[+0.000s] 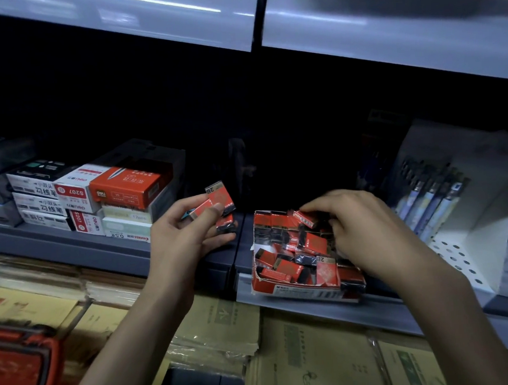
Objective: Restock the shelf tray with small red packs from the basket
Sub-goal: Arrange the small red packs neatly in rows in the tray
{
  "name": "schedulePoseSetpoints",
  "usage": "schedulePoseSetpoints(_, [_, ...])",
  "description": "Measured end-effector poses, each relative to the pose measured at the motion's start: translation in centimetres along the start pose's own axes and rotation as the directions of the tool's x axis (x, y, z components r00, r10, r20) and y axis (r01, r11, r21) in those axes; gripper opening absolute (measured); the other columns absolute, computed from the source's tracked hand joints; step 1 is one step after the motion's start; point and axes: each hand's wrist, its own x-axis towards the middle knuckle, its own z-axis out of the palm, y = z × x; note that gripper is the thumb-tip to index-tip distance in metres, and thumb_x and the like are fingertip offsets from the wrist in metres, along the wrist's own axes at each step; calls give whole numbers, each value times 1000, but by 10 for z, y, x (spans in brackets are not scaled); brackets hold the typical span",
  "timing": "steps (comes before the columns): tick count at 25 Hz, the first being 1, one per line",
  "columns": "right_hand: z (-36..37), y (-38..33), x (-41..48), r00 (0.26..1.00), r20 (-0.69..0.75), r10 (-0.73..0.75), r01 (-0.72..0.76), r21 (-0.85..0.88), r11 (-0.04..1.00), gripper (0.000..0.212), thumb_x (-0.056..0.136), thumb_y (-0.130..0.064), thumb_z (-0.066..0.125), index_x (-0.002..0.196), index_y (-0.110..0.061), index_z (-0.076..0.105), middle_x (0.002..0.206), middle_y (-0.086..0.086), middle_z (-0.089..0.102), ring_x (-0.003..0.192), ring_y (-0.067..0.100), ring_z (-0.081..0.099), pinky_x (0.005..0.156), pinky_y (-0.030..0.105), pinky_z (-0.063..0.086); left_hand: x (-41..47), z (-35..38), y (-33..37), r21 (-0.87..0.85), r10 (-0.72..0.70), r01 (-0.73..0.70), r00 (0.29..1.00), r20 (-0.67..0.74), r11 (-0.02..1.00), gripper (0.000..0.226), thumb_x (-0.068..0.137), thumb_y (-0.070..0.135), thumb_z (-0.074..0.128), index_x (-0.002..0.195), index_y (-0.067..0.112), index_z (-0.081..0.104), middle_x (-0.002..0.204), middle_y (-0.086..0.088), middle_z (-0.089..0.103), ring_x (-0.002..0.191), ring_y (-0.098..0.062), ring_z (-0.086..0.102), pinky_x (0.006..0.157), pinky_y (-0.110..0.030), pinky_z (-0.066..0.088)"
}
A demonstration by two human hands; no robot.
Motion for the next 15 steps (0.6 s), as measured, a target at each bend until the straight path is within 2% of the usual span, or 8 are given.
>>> schedulePoseSetpoints(2, [-5,-8,-3,999,-54,2,1,66,998,38,97,-11,63,128,-32,68,116,-15,63,110,7,58,92,28,49,0,0,0,-3,4,-4,1000,4,1000,22,92,7,73,114,8,72,97,-17,79,88,-34,79,70,-32,66])
schedulePoseSetpoints(4, [-8,-26,-5,998,-61,10,0,171,985,18,94,-34,69,111,-34,75,101,-18,59,94,1,56,84,26,49,1,0,-2,2,6,-6,1000,3,1000,22,92,7,73,114,7,71,98,-18,79,88,-34,79,69,-31,66])
schedulePoseSetpoints(6, [-4,-45,-2,998,53,22,-32,193,981,18,89,-47,73,97,-32,77,95,-15,53,90,3,53,82,29,50,3,1,-2,4,5,-5,1000,-5,1000,23,92,7,74,115,7,71,102,-22,78,89,-36,78,67,-30,65])
schedulePoseSetpoints(7, [0,-53,1,989,143,26,-48,155,987,22,86,-50,74,97,-31,77,95,-14,50,93,5,52,84,31,51,3,1,-3,2,3,-3,1000,-9,1000,23,92,7,74,114,7,72,103,-23,77,90,-37,78,66,-29,64])
schedulePoseSetpoints(10, [9,-65,11,943,327,56,-68,26,997,31,87,-47,75,109,-25,75,105,-8,50,110,14,48,93,33,49,4,1,-3,-9,-7,6,1000,-5,1000,23,92,8,74,115,8,72,104,-23,77,91,-36,78,67,-29,64])
schedulePoseSetpoints(13, [14,-67,17,940,334,66,-64,-16,998,24,87,-36,77,107,-23,74,109,-5,52,114,18,47,96,35,49,4,0,-3,-7,-4,4,1000,4,1000,23,92,8,74,115,7,72,103,-22,77,91,-36,78,67,-29,64])
schedulePoseSetpoints(15, [14,-67,18,945,322,59,-66,10,998,14,84,-31,80,96,-25,74,104,-8,53,108,14,50,91,33,51,5,-1,-3,-3,-1,1,1000,5,1000,22,93,7,73,115,6,72,102,-21,78,90,-35,78,66,-29,64])
